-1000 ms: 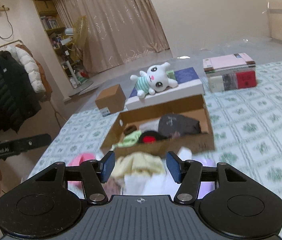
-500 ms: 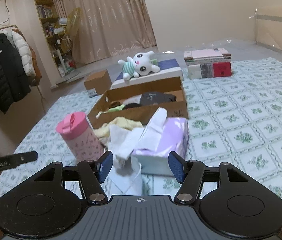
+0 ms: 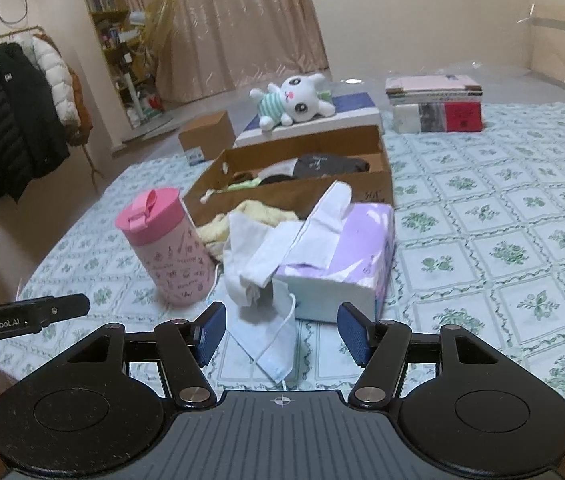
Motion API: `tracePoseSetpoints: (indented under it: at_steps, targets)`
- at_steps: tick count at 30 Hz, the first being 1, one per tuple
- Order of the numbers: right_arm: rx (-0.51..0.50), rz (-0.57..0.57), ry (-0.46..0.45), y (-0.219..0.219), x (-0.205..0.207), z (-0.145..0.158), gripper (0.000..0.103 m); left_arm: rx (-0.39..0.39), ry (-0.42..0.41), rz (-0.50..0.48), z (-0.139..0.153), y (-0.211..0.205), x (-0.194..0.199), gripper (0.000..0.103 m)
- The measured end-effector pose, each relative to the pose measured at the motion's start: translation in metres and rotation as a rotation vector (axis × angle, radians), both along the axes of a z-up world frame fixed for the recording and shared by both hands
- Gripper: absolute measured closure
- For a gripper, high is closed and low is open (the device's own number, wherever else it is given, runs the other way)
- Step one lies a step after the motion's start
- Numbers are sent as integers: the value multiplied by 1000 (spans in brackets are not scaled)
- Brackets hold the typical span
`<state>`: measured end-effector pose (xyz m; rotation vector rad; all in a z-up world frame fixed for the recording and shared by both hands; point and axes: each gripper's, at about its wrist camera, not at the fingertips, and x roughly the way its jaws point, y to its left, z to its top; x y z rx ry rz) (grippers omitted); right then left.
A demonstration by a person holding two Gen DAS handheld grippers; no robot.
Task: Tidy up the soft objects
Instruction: 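Move both grippers back to the items beside the tissue box, then grasp the blue face mask with the right gripper while the left gripper grasps the white cloth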
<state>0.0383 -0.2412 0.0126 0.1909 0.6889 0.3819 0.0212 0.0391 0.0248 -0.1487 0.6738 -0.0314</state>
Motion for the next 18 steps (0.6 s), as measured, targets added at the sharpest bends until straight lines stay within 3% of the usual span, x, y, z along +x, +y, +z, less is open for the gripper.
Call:
tracePoseSetpoints:
  at_steps: [11,18]
  targets:
    - [-44,82,58,17,43,-35,42,9,41,-57,-23,-14,28,33]
    - [-77,141,92,29,72,-59,63,3,58,-95,-39,-25,57,33]
